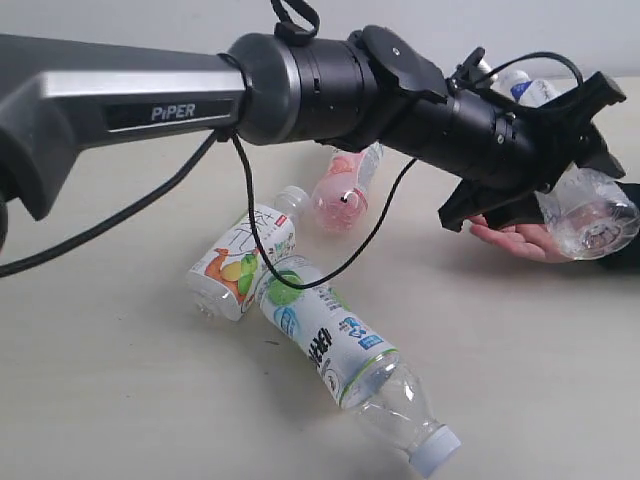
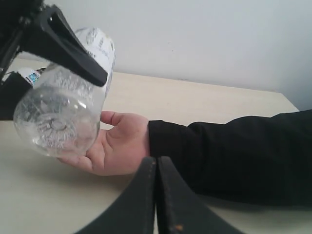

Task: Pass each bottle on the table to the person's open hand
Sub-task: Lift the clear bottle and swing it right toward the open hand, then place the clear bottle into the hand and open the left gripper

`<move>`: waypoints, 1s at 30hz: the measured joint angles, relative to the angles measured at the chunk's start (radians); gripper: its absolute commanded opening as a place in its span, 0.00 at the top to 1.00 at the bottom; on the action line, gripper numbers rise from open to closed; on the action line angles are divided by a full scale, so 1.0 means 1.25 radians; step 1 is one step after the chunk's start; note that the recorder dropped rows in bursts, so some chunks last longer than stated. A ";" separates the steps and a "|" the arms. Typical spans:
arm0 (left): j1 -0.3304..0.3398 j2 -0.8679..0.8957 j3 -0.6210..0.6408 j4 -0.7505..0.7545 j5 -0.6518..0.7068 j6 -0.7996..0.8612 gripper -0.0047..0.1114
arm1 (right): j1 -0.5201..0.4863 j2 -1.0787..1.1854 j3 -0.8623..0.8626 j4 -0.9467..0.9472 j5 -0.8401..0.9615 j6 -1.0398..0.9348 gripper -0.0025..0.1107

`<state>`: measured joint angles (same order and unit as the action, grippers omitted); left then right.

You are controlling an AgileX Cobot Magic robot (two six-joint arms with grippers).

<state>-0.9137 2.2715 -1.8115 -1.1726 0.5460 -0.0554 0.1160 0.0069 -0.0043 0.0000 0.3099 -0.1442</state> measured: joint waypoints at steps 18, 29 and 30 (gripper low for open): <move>0.015 0.070 -0.001 -0.074 0.039 0.012 0.93 | 0.000 0.000 0.000 0.000 0.000 0.000 0.98; 0.034 0.102 -0.029 -0.102 0.040 0.066 0.75 | 0.000 0.000 0.000 0.000 0.000 0.000 0.98; 0.034 0.108 -0.029 -0.104 0.042 0.069 0.75 | 0.000 0.000 0.000 0.000 0.000 0.000 0.98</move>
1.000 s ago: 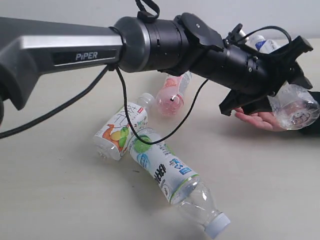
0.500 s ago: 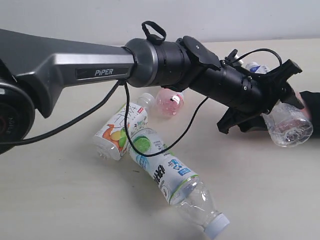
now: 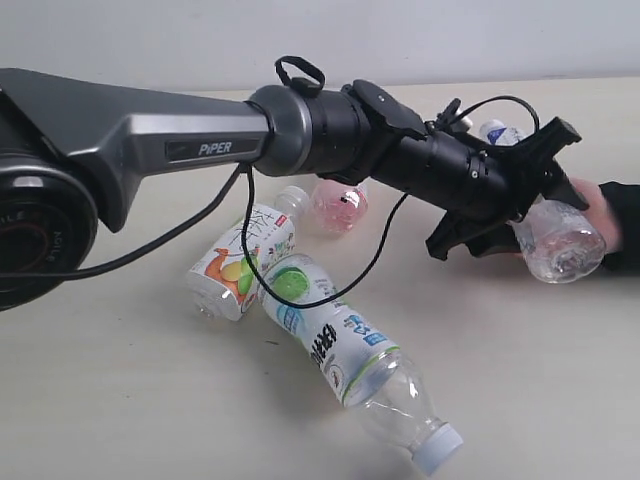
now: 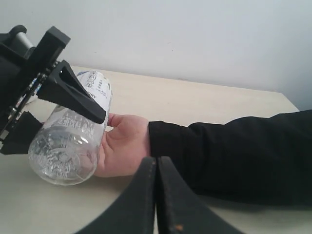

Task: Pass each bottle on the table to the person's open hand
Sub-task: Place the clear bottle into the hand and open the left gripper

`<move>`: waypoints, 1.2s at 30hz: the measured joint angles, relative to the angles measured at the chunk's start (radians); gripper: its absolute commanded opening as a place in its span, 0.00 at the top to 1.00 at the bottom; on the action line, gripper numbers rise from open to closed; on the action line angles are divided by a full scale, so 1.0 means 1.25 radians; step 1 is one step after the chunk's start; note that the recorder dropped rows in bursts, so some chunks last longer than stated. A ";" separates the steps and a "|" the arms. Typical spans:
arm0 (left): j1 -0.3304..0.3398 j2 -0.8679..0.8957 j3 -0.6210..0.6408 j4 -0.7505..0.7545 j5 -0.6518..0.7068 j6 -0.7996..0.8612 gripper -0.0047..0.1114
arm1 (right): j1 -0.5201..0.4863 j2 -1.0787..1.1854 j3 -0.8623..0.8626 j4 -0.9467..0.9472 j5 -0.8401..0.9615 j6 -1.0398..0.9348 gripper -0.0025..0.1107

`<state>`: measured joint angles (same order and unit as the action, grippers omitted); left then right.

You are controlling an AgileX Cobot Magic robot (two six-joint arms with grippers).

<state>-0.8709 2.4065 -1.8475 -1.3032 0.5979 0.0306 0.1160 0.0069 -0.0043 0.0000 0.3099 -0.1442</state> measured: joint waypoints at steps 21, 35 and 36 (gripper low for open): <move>0.000 0.015 0.000 -0.023 0.045 0.067 0.37 | 0.000 0.000 0.000 0.000 0.000 0.000 0.98; 0.000 0.015 0.000 -0.049 0.065 0.131 0.25 | 0.000 0.000 0.000 0.000 0.000 0.000 0.98; 0.000 0.015 0.000 -0.049 0.065 0.133 0.25 | 0.000 0.000 0.000 0.000 0.000 0.000 0.98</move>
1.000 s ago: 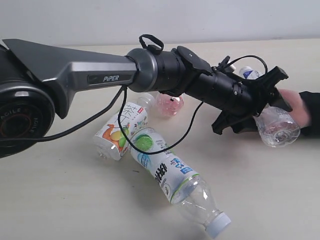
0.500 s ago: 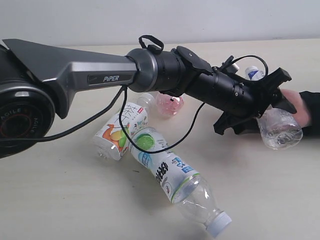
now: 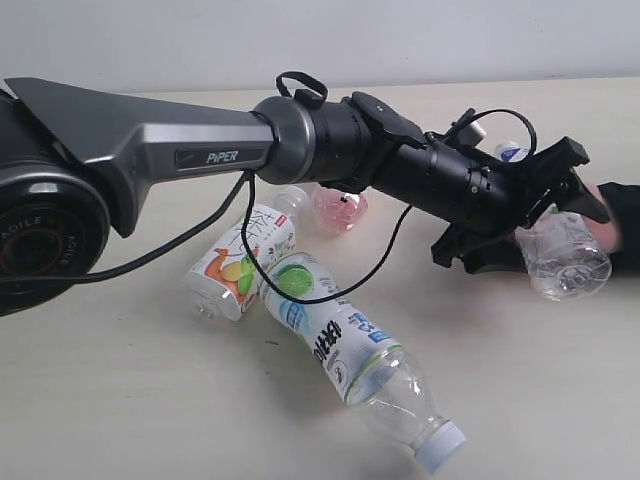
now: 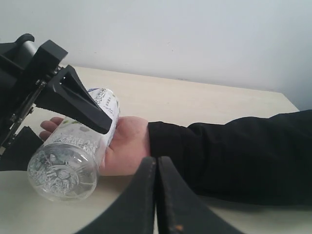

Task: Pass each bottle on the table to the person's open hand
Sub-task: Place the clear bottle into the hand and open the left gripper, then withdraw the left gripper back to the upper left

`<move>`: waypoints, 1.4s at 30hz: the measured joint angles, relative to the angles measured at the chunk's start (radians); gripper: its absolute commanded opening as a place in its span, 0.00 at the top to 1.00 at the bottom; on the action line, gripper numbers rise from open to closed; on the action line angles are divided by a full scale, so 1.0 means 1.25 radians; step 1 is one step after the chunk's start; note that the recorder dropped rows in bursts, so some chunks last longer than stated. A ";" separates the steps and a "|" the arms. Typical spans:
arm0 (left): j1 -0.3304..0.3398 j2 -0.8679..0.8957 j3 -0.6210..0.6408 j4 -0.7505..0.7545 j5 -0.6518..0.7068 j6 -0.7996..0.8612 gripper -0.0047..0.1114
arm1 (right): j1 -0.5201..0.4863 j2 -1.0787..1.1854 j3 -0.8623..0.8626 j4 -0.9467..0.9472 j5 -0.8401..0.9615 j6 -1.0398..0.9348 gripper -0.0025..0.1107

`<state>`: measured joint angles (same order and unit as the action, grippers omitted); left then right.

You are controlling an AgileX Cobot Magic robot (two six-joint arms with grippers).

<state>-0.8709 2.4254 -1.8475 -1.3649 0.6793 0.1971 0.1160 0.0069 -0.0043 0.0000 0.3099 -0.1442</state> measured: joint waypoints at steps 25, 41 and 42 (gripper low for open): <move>0.047 -0.011 0.000 -0.002 0.207 0.102 0.25 | 0.000 0.000 0.000 0.000 0.000 0.000 0.98; 0.116 -0.161 0.000 0.184 0.374 0.174 0.96 | 0.000 0.000 0.000 0.000 0.000 0.000 0.98; 0.122 -0.170 0.000 0.203 0.376 0.184 0.96 | 0.000 0.000 0.000 0.000 0.000 0.000 0.98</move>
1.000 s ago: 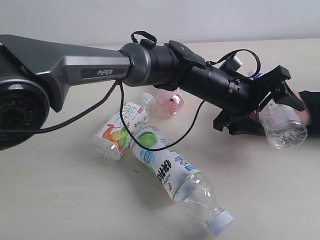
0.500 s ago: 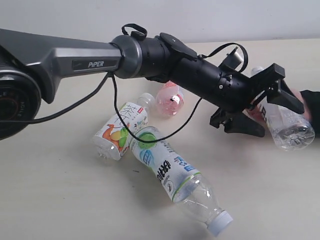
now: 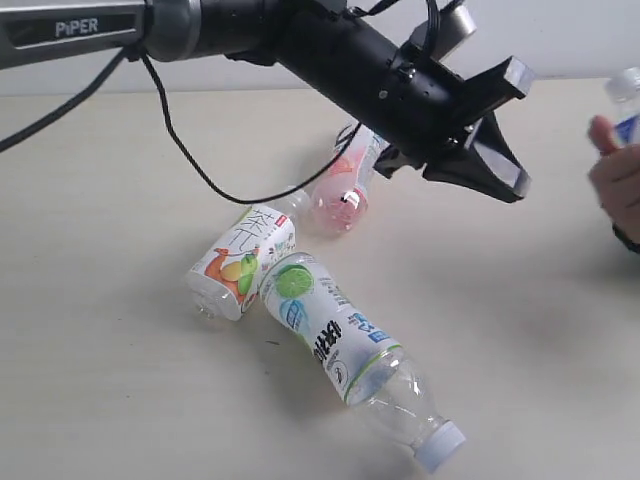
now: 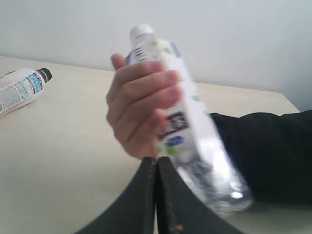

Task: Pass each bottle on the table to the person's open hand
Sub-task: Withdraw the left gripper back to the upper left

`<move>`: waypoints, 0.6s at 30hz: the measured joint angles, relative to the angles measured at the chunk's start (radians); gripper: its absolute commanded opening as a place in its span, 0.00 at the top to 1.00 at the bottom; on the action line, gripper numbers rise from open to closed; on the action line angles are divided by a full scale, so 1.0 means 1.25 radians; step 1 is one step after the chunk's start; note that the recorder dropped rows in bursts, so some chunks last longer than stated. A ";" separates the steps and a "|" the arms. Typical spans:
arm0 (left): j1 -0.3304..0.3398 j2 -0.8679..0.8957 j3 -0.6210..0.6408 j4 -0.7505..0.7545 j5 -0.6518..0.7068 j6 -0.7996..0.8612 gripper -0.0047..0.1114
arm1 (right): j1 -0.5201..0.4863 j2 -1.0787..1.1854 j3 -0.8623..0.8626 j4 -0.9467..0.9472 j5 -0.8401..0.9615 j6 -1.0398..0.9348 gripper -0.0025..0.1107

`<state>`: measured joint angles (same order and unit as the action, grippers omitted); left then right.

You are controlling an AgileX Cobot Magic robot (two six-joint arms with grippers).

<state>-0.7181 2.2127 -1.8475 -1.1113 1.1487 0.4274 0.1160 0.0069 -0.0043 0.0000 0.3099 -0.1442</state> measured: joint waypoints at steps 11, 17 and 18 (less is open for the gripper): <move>0.087 -0.145 0.130 0.048 -0.026 0.170 0.96 | 0.000 0.000 0.000 0.000 0.000 0.000 0.98; 0.149 -0.269 0.274 0.048 -0.108 0.294 0.96 | 0.000 0.000 0.000 0.000 0.000 0.000 0.98; 0.157 -0.293 0.301 0.050 -0.127 0.317 0.96 | 0.000 0.000 0.000 0.000 0.000 0.000 0.98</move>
<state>-0.5216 1.8466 -1.4716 -1.0486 0.9899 0.8235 0.1160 0.0069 -0.0043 0.0000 0.3099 -0.1442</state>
